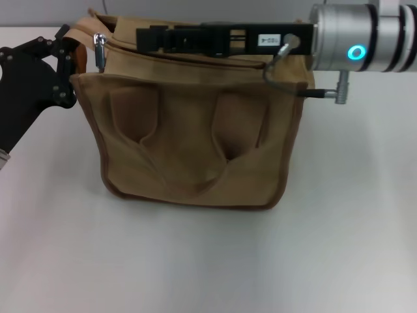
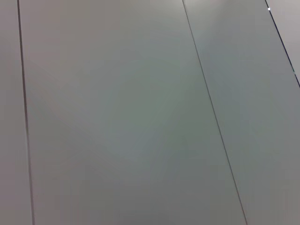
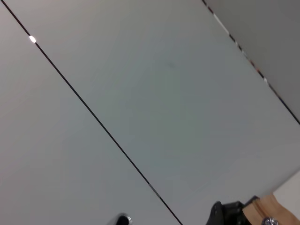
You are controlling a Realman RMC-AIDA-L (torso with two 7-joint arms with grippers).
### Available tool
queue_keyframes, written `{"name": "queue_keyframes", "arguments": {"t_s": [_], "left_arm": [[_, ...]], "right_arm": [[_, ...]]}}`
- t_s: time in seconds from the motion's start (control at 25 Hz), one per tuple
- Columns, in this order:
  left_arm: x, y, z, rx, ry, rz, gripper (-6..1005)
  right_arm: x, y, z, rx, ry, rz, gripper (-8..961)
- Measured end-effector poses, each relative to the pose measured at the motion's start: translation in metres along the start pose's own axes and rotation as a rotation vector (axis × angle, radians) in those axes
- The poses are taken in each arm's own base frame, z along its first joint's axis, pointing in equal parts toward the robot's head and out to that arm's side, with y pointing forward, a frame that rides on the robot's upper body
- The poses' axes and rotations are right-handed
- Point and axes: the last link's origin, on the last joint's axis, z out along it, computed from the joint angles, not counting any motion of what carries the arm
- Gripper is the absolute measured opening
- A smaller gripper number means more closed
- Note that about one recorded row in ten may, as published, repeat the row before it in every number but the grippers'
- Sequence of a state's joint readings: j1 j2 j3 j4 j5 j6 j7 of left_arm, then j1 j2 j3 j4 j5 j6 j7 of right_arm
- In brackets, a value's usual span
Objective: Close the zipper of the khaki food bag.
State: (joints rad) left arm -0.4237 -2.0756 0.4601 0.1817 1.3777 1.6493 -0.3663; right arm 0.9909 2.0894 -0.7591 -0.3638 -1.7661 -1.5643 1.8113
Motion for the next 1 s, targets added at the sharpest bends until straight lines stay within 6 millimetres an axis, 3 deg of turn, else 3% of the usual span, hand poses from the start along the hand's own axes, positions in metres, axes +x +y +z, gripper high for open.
{"name": "queue_keyframes", "arguments": {"t_s": [0.36,0.8,1.0], "left_arm": [[0.007,0.003,0.001,-0.022,0.053,0.005,36],[0.011,0.006,0.001,-0.042,0.078,0.006,45],[0.012,0.008,0.001,-0.05,0.09,0.004,49]], "right_arm": [[-0.001,-0.006,0.023,0.049,0.077,0.015,773],[-0.004,-0.013,0.046,0.111,0.114,-0.011,451],[-0.006,-0.013,0.052,0.122,0.121,-0.033,430]]}}
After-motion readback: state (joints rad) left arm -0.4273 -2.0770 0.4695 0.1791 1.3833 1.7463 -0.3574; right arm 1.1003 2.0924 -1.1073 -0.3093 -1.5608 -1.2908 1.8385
